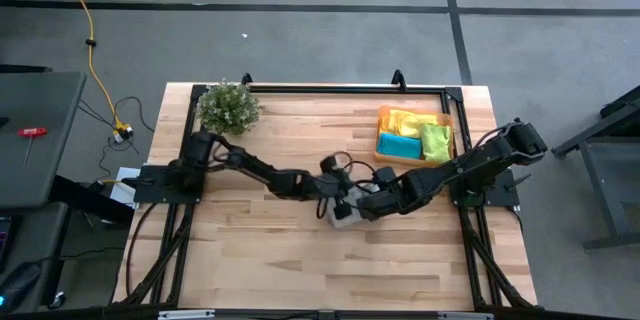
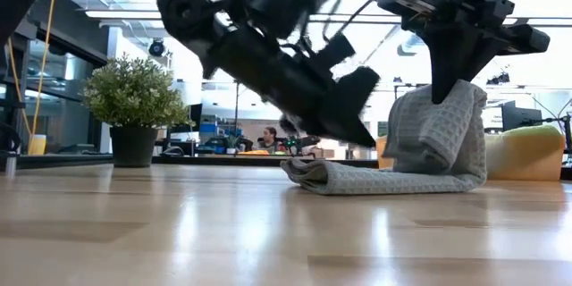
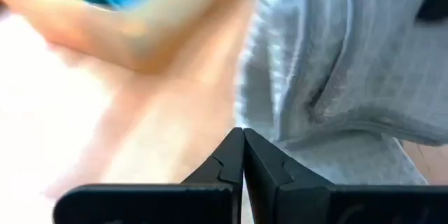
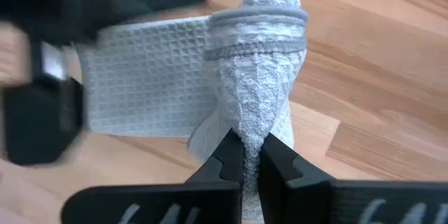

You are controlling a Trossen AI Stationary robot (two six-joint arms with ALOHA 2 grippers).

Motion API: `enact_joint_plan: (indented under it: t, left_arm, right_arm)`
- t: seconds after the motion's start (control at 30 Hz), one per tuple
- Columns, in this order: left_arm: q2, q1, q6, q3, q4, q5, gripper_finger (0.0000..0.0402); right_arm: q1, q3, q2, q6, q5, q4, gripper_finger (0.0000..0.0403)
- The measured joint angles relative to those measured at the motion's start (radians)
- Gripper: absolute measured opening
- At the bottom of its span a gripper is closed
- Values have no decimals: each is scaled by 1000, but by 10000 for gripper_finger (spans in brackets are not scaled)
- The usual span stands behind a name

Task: Fold microfiber towels
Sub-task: Fold the gray microfiber cloth

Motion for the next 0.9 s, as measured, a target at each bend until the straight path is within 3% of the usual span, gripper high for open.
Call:
enact_joint_plan:
  t: [0.43, 0.67, 0.9]
  left_arm:
    - [-191, 20, -67, -207, 91, 85, 0]
    - [-422, -54, -161, -402, 108, 76, 0]
    - [-480, -192, -370, -540, 111, 49, 0]
  right_arm:
    - [-7, 0, 0, -58, 39, -6, 0]
    - [-51, 0, 0, -198, 42, 15, 0]
    - [-91, 0, 1, -326, 49, -21, 0]
